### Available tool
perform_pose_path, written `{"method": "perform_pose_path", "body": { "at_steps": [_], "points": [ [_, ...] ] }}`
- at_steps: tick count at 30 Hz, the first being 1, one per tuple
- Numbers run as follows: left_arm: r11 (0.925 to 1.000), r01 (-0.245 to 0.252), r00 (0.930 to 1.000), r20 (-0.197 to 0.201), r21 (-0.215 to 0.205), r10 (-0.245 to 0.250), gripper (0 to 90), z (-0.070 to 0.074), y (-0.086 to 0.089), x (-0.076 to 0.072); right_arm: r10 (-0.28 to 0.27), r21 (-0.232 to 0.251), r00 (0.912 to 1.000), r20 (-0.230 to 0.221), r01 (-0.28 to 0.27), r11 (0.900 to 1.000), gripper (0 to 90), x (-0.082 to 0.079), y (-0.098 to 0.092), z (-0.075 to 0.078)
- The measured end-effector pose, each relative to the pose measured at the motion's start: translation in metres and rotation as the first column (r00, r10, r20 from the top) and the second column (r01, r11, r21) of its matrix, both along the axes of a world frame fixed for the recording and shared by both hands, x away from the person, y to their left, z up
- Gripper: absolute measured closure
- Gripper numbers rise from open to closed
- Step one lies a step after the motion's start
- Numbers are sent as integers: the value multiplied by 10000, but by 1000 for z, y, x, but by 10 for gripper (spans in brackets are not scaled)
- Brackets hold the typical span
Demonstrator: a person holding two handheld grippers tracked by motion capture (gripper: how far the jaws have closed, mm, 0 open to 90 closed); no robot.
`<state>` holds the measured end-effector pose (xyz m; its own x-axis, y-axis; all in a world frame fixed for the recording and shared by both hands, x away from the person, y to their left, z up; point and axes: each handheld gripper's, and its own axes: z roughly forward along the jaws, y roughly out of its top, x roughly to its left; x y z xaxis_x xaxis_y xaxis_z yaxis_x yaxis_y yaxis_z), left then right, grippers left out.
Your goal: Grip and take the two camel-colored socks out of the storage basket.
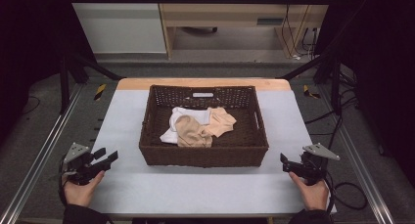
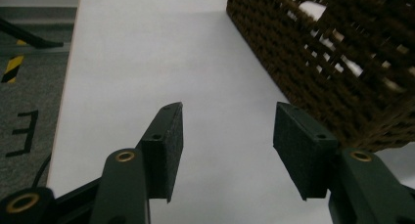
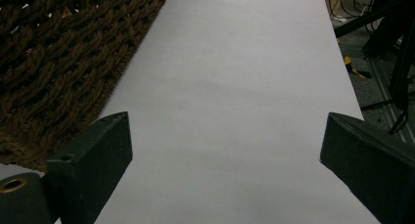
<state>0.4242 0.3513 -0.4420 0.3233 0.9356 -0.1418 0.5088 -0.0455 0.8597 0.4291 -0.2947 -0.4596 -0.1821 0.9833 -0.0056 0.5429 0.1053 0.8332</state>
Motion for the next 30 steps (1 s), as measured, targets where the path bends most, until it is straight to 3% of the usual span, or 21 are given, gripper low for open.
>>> {"method": "perform_pose_path", "body": {
  "at_steps": [11,18,30],
  "points": [
    [9994,328,9979,569,-80,-323,426,30,-7,6,66,108,9998,177,-68,9999,45,-3,2,4],
    [9981,576,9947,866,-240,-553,410,46,-21,14,64,172,9993,369,-70,9998,37,-5,4,6],
    [9917,1280,9812,1475,-135,-1246,402,85,-55,29,67,-36,9994,332,-66,10000,36,-4,7,7]
  ]
}}
